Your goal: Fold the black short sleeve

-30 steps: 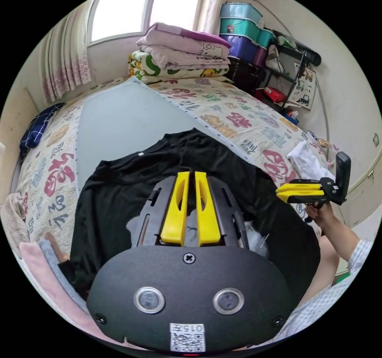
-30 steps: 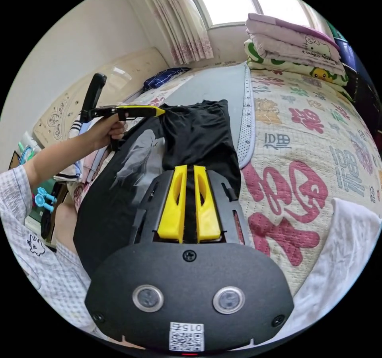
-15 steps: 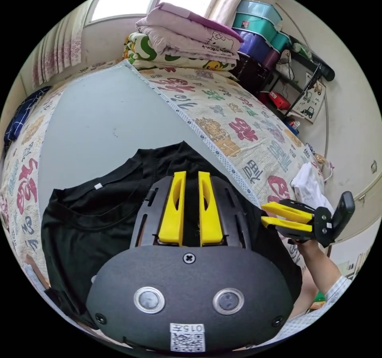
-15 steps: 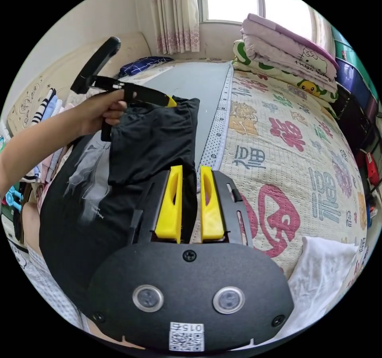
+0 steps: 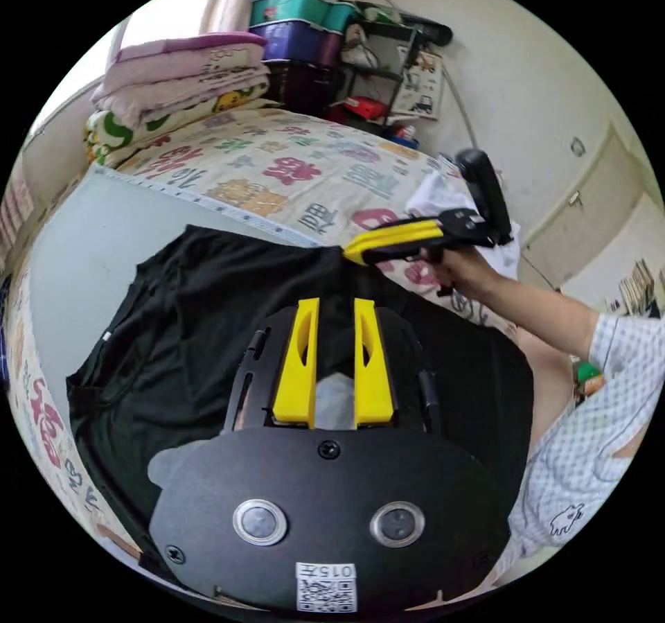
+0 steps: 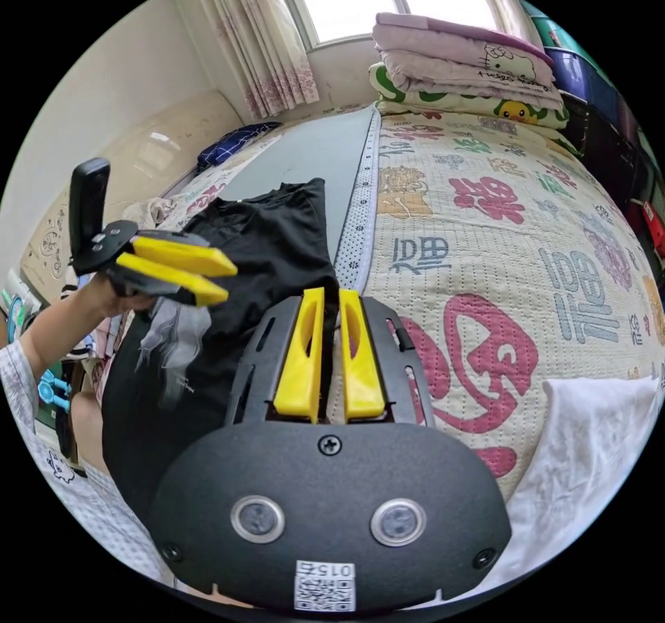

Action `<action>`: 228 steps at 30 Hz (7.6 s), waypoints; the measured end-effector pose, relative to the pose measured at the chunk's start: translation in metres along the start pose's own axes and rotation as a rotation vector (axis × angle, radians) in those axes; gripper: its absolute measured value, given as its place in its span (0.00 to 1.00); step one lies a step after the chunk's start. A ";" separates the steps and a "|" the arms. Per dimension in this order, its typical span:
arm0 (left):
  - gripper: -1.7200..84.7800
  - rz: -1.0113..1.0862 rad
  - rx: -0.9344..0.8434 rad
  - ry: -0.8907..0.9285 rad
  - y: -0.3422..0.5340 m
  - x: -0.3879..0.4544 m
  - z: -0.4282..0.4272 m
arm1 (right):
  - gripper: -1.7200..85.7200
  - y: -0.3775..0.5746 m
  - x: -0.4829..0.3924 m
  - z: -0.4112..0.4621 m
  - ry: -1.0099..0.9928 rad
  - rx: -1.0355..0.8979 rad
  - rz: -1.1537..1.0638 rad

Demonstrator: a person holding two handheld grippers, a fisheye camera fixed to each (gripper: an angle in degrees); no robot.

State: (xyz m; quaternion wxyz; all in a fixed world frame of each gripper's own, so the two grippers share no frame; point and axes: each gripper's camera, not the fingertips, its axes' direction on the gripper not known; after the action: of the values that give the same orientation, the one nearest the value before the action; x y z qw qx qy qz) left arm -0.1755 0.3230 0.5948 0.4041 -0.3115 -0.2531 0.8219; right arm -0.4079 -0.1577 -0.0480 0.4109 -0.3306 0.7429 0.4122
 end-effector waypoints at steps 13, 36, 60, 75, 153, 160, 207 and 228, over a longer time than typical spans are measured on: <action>0.05 0.081 -0.083 -0.166 0.045 0.067 0.013 | 0.02 -0.006 0.017 0.048 0.217 -0.135 0.050; 0.02 -0.491 0.111 -0.242 0.151 -0.070 -0.095 | 0.06 0.022 -0.066 0.108 -0.012 -0.246 -0.217; 0.03 -0.465 0.144 -0.287 0.180 -0.052 -0.163 | 0.01 0.036 -0.026 0.166 0.022 -0.207 -0.128; 0.10 -0.601 0.345 -0.502 0.351 0.051 -0.303 | 0.06 0.066 -0.027 0.136 -0.090 -0.202 -0.227; 0.13 -0.553 0.152 -0.460 0.330 0.053 -0.281 | 0.04 -0.096 0.033 0.272 -0.019 -0.120 0.197; 0.13 -0.571 0.160 -0.443 0.330 0.050 -0.281 | 0.12 -0.054 0.010 0.273 -0.108 -0.197 0.073; 0.13 -0.482 0.233 -0.499 0.354 0.026 -0.279 | 0.14 -0.055 -0.068 0.223 -0.023 -0.226 0.077; 0.14 -0.876 0.331 -0.323 0.263 -0.189 -0.277 | 0.15 -0.133 -0.040 0.164 -0.037 -0.123 0.096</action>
State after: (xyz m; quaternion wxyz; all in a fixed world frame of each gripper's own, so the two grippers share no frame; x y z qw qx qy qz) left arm -0.0197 0.0698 0.2888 0.7114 0.0237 -0.2857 0.6416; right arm -0.2243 -0.0655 -0.1112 0.3834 -0.3117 0.7232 0.4825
